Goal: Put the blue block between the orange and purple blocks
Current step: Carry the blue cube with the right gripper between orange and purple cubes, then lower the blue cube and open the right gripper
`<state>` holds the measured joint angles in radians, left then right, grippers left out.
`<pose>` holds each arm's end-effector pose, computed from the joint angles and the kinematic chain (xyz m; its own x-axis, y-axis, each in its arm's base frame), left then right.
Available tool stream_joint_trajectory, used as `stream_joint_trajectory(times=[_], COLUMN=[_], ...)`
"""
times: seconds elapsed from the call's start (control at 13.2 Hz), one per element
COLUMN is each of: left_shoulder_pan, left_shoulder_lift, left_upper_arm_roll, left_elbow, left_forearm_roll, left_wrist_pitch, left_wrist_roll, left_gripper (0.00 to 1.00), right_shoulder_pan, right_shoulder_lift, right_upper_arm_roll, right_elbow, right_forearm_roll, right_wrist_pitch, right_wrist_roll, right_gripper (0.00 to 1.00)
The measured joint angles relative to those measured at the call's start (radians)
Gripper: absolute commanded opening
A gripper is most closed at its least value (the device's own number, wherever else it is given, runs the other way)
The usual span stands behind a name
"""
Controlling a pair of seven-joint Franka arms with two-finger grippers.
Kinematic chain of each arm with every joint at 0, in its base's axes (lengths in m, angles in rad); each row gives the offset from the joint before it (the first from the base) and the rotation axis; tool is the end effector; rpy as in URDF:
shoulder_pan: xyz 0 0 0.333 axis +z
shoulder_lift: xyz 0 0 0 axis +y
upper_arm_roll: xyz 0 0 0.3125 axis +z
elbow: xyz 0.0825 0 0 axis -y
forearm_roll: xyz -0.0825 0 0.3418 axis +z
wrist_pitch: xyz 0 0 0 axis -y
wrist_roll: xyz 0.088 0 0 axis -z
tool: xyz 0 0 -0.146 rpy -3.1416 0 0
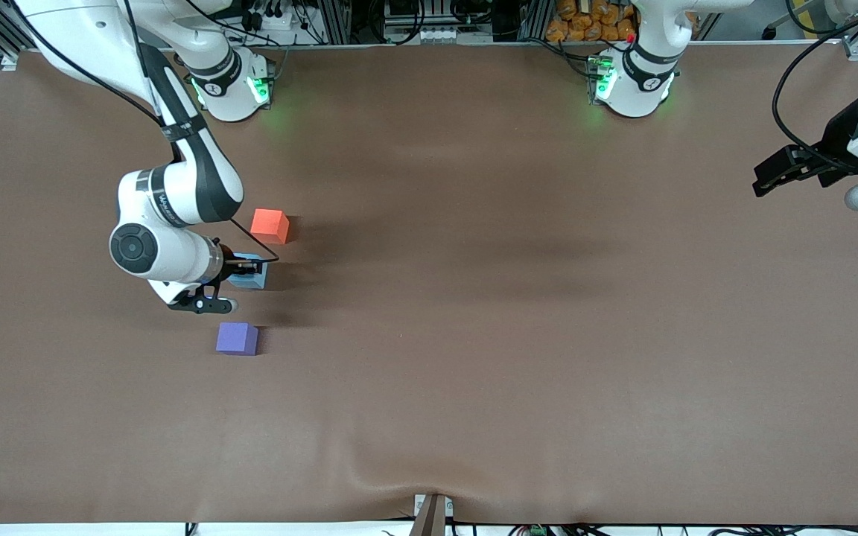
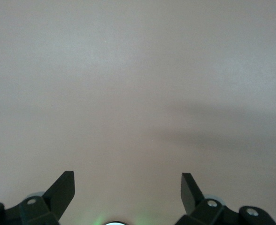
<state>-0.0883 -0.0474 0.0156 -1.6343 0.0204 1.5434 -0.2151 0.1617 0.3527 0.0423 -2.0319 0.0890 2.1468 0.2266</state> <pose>0.4912 -0.0326 0.5764 0.9891 0.1424 -0.0383 0.1414 -0.9895 -0.0285 0.5191 0.1141 0.2438 0.9657 -0.0757 -0.2484 -0.0833 -0.9963 -0.0203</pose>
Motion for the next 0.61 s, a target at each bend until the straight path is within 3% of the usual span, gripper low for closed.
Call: stream_joint_trajectory(times=[0.61], left_shoulder_pan=[0.0], left_shoulder_lift=[0.0], left_upper_arm_roll=[0.0], left_elbow=[-0.005], left_forearm_roll=[0.0], left_wrist_pitch=[0.006], left_wrist_roll=[0.0], left_gripper=[1.0], right_shoulder_pan=[0.004], right_shoulder_lift=[0.049], right_upper_arm_roll=[0.01], right_elbow=[-0.067], right_forearm_roll=[-0.013], right_wrist_pitch=[0.162], right_wrist_roll=[0.0], right_gripper=[0.0])
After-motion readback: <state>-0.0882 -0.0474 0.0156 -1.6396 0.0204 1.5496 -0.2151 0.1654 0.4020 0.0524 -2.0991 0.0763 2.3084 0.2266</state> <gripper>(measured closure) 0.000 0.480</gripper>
